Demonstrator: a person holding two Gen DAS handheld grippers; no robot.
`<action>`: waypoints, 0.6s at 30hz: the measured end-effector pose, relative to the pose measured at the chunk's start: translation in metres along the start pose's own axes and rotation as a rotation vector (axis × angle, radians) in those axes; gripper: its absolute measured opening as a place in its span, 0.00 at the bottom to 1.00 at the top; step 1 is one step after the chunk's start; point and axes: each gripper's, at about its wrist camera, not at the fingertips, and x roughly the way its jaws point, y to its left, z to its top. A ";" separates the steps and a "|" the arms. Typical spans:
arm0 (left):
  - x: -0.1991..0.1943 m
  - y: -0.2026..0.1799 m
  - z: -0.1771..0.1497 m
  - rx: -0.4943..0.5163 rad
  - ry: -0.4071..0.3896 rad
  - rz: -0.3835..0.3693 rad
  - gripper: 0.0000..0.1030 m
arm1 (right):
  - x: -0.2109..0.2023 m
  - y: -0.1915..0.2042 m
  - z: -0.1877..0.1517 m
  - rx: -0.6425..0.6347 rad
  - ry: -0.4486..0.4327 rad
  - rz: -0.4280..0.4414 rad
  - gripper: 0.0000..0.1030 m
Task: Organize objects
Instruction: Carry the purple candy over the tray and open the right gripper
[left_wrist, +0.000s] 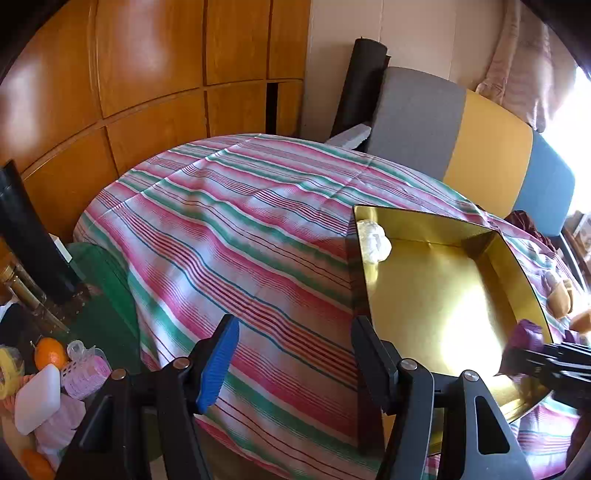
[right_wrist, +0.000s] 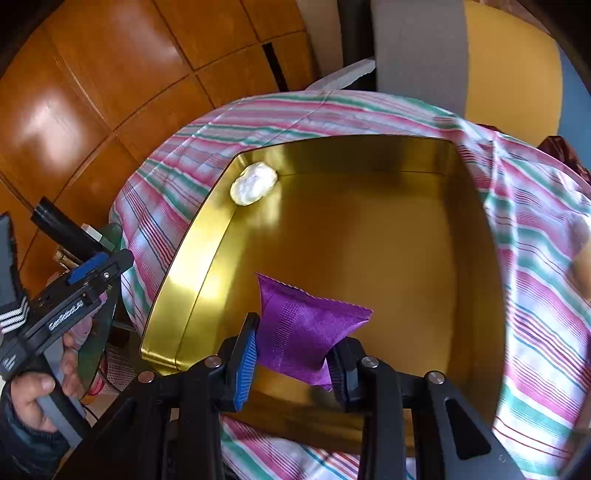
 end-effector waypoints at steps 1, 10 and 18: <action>0.000 0.002 0.000 -0.003 -0.002 0.001 0.62 | 0.005 0.003 0.002 -0.003 0.006 0.000 0.33; 0.006 0.004 -0.003 -0.005 0.003 0.002 0.63 | 0.040 0.019 0.031 -0.036 0.051 -0.002 0.33; 0.012 0.010 -0.004 -0.023 0.021 0.006 0.63 | 0.079 0.038 0.069 -0.026 0.070 0.015 0.37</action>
